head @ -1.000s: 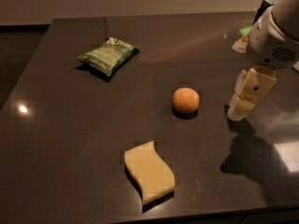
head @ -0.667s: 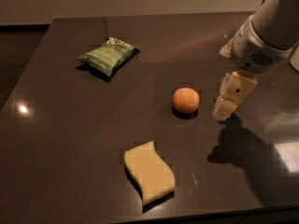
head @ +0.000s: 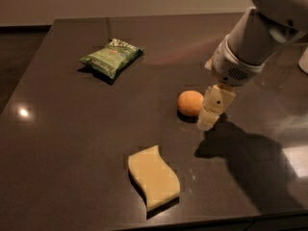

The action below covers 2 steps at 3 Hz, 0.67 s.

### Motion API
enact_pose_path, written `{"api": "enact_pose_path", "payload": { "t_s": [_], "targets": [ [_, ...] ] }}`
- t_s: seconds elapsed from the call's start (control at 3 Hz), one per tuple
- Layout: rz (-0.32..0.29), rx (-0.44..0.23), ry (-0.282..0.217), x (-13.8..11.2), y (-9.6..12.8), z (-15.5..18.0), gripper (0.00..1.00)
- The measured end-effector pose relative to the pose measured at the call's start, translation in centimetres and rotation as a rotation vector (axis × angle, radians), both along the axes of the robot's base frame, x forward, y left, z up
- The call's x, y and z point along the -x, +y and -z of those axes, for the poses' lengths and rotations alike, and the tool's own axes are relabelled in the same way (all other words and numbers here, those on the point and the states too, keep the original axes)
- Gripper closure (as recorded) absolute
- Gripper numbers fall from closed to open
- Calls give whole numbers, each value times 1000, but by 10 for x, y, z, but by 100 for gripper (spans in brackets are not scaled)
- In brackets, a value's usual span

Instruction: Move orange near green jalapeno chip bag

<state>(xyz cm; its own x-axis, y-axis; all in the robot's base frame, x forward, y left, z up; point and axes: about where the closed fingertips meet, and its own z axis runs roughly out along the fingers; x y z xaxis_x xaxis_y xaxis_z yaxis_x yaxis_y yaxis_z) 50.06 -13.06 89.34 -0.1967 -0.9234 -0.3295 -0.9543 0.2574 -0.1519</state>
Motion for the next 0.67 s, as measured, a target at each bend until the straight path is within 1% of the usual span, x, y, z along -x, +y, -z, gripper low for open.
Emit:
{"api": "enact_pose_path", "payload": {
  "t_s": [0.33, 0.67],
  "targets": [
    [-28, -4, 26, -4, 16, 16, 0],
    [-42, -12, 51, -9, 25, 28, 0]
  ]
}}
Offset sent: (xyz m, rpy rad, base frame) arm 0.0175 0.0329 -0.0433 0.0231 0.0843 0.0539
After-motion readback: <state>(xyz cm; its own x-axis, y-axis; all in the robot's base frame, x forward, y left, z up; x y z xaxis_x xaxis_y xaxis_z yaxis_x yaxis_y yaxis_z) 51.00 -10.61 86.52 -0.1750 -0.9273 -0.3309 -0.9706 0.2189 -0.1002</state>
